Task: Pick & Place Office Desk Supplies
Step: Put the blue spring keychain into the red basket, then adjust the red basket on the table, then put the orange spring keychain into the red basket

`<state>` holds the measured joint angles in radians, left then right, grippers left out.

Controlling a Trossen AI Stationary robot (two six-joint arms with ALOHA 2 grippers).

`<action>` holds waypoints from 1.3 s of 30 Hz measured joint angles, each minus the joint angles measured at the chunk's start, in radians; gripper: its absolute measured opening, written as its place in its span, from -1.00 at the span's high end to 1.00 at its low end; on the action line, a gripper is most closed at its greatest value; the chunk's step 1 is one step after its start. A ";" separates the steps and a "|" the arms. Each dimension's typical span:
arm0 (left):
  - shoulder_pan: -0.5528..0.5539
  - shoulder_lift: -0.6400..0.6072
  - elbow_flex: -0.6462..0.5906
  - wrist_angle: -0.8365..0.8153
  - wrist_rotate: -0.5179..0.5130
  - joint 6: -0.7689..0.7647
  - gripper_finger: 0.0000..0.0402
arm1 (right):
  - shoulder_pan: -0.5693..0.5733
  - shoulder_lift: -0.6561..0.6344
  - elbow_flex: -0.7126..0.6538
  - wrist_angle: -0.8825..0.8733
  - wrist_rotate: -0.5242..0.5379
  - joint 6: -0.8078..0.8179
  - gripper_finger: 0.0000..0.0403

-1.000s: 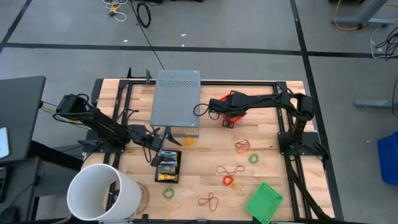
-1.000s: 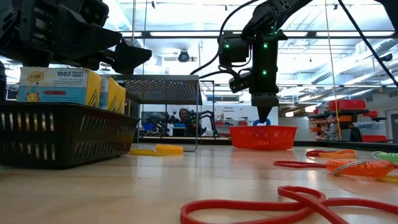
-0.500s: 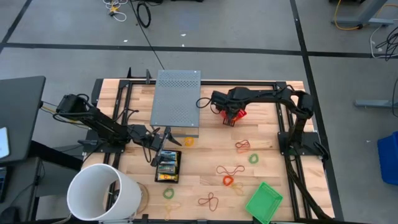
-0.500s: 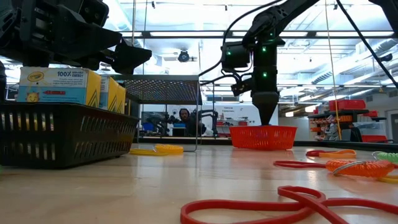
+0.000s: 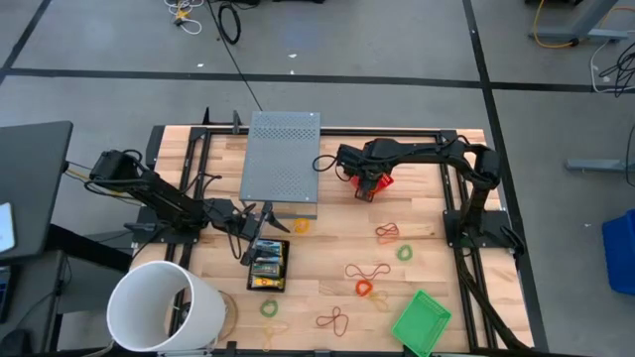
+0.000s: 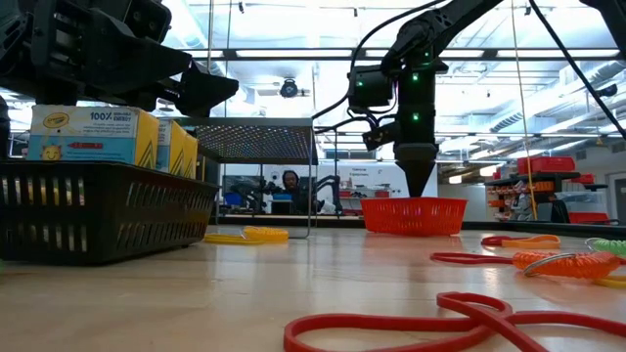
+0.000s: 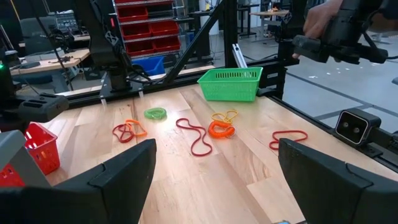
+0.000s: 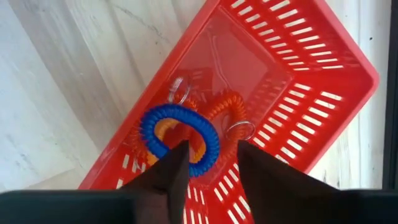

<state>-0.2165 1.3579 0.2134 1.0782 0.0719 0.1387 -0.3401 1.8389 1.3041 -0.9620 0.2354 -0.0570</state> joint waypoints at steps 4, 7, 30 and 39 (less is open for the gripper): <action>0.000 0.000 0.000 0.000 0.000 0.001 -0.69 | 0.000 0.000 0.000 0.006 0.003 0.000 0.09; 0.000 0.000 0.000 0.000 0.000 0.002 -0.69 | 0.008 0.000 0.000 0.011 0.048 0.008 0.04; 0.000 0.000 0.000 -0.005 -0.011 0.003 -0.69 | 0.480 0.000 0.027 -0.075 0.168 0.176 0.08; 0.000 0.000 0.000 -0.006 -0.011 0.003 -0.69 | 0.561 -0.002 0.148 -0.129 0.112 0.218 0.08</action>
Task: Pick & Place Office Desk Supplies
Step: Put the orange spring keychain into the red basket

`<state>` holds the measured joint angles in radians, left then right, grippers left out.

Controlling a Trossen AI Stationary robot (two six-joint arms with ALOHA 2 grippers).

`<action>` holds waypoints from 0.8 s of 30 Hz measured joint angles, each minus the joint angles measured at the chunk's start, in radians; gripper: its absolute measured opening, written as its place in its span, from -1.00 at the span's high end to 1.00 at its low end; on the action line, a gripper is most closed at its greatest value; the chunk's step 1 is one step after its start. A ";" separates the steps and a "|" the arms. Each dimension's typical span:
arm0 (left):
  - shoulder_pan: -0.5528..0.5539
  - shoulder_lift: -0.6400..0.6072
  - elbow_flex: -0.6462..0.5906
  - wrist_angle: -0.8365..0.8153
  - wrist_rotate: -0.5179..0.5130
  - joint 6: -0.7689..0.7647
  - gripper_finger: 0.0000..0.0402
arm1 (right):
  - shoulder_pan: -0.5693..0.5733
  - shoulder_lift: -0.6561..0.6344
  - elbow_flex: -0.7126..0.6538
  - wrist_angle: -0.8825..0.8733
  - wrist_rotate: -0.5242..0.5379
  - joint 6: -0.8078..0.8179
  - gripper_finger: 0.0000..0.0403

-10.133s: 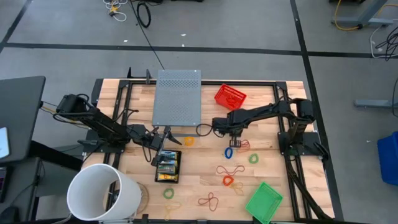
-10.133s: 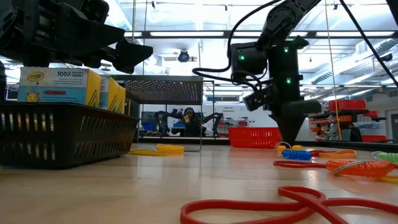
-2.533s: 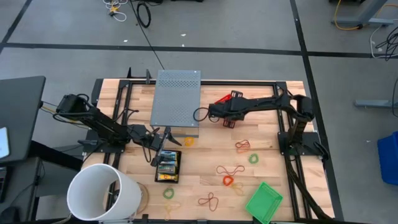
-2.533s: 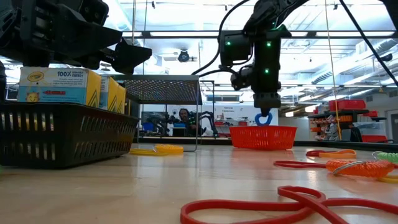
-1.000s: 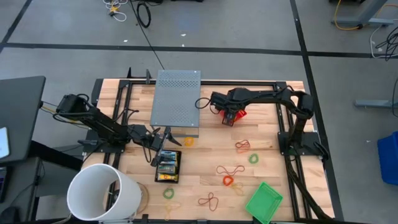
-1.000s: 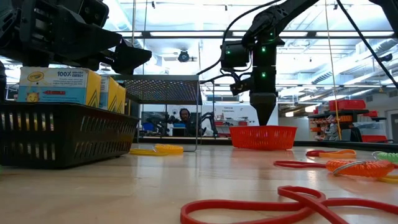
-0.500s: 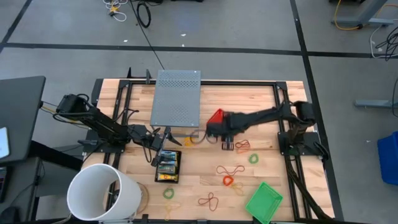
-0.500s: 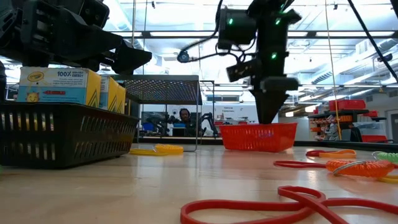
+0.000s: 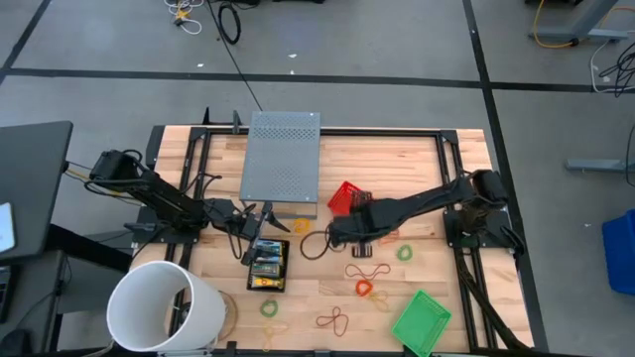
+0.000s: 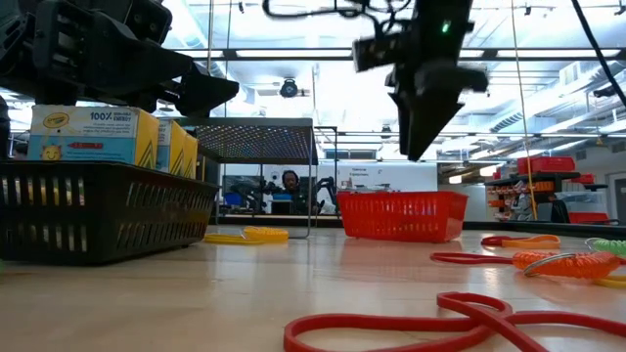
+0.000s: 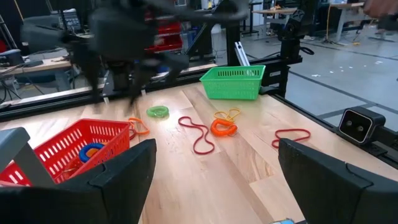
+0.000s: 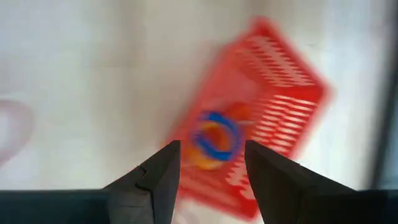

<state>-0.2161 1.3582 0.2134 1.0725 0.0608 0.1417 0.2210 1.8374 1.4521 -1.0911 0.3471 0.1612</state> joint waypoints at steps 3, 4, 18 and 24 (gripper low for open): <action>0.000 0.000 0.000 -0.006 0.000 0.000 -0.69 | 0.038 0.000 0.007 0.029 -0.136 0.004 0.08; 0.000 0.000 0.000 -0.009 0.000 0.000 -0.69 | 0.053 0.000 0.002 0.047 -0.174 0.007 0.08; 0.000 0.000 0.000 -0.015 0.003 -0.007 -0.69 | 0.248 0.001 -0.134 0.291 -0.255 0.106 0.08; 0.000 0.000 0.000 -0.015 0.018 -0.015 -0.69 | 0.279 0.001 -0.199 0.399 -0.267 0.115 0.09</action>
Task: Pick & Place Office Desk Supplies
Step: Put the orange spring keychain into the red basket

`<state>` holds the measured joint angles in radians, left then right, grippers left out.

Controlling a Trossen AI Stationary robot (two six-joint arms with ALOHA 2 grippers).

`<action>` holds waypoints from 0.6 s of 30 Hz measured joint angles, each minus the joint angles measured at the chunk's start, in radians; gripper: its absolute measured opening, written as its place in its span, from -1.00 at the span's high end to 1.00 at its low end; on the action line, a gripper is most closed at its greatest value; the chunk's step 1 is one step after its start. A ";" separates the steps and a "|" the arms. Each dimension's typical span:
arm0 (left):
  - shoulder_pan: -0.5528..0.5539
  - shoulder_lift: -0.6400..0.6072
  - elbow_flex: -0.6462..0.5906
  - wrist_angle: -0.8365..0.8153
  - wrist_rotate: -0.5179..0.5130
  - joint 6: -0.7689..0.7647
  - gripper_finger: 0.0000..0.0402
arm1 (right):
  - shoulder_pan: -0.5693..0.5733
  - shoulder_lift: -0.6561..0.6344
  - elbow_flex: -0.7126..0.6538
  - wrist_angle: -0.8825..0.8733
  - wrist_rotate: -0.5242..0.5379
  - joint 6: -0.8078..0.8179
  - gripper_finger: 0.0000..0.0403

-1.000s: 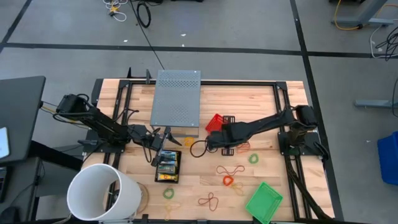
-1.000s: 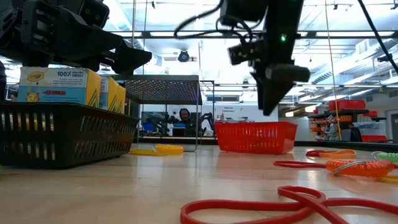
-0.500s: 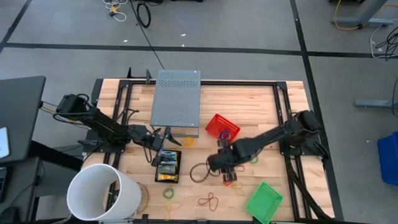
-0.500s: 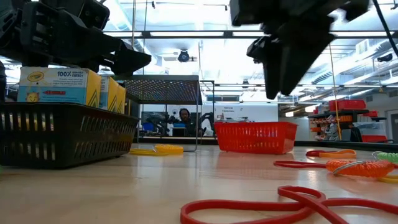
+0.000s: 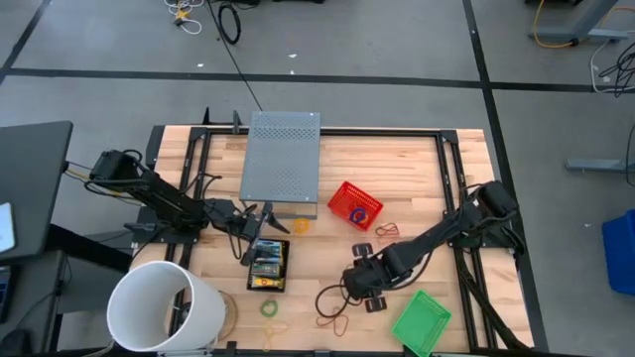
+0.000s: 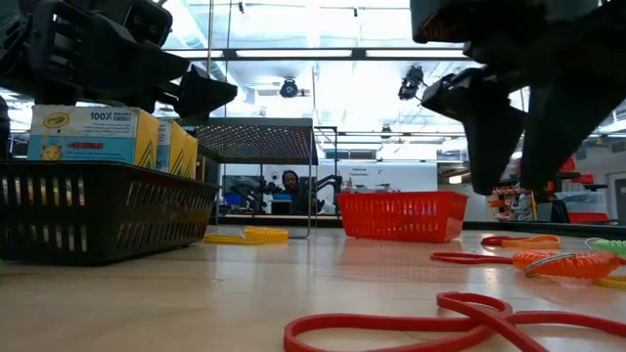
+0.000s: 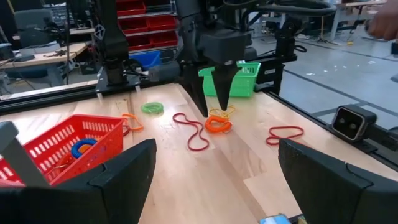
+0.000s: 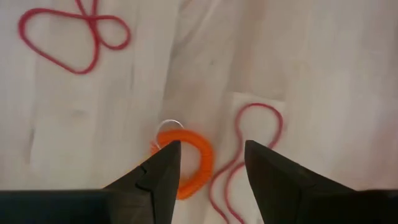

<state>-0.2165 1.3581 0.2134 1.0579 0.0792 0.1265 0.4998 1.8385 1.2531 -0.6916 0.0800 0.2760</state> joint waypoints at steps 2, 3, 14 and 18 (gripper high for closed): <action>0.000 0.000 0.000 0.000 0.002 -0.006 -0.69 | 0.002 0.000 -0.016 0.030 -0.003 0.000 0.10; 0.000 0.000 0.000 0.001 0.002 -0.005 -0.69 | 0.002 0.000 -0.022 0.032 -0.005 -0.001 0.12; 0.000 0.000 0.000 0.001 0.001 -0.003 -0.69 | -0.004 0.001 -0.083 0.065 -0.035 -0.047 0.15; 0.000 0.000 0.000 0.001 0.001 -0.003 -0.69 | -0.005 0.012 -0.087 0.082 -0.050 -0.074 0.15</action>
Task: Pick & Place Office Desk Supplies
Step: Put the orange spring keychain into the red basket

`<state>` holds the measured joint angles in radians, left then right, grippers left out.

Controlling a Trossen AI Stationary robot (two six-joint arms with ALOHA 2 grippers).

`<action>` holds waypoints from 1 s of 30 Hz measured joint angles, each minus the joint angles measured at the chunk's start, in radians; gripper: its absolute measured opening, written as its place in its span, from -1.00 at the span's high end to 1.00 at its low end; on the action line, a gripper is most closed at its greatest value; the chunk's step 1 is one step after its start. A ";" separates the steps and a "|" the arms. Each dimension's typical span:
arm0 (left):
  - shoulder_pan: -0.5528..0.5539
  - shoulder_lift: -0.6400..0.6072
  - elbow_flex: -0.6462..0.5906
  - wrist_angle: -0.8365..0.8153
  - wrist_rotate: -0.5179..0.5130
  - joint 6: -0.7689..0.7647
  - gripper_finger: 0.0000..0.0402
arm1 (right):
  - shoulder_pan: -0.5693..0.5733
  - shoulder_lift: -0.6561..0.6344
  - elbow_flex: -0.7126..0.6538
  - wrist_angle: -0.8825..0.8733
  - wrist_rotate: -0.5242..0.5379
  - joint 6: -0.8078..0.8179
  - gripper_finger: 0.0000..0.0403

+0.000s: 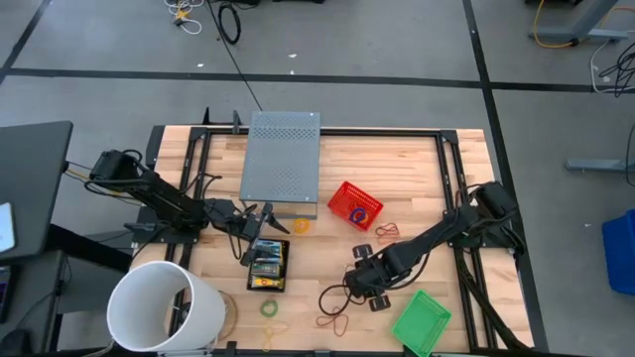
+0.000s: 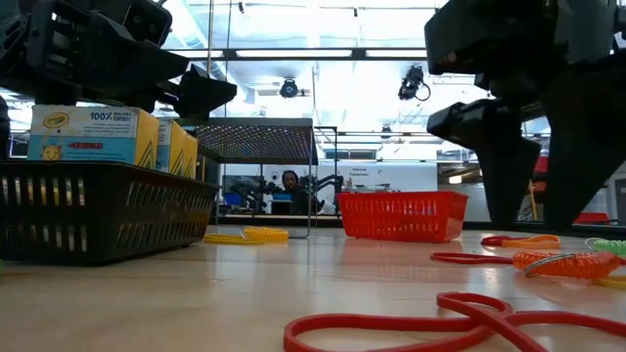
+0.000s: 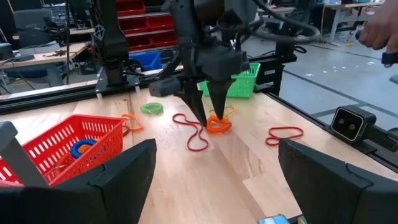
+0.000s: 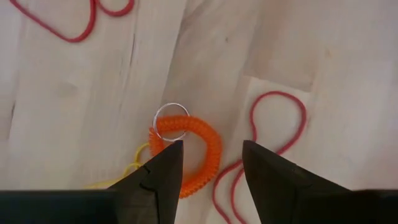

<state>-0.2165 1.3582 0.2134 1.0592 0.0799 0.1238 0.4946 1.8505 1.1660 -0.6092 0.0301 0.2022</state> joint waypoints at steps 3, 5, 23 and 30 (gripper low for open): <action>0.000 0.000 0.000 0.007 0.000 0.000 -0.69 | 0.000 0.035 -0.001 0.008 -0.021 -0.019 0.15; 0.000 0.000 0.000 0.008 0.000 0.000 -0.69 | 0.000 0.061 0.000 0.015 -0.030 -0.035 0.15; 0.000 0.000 0.000 0.008 0.000 0.000 -0.69 | 0.027 0.078 0.002 0.023 0.014 -0.071 0.93; 0.000 0.000 0.000 0.008 0.000 0.000 -0.69 | 0.049 0.090 0.062 -0.014 0.097 -0.011 0.98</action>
<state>-0.2161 1.3582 0.2138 1.0672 0.0795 0.1242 0.5435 1.9402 1.2283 -0.6231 0.1274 0.1910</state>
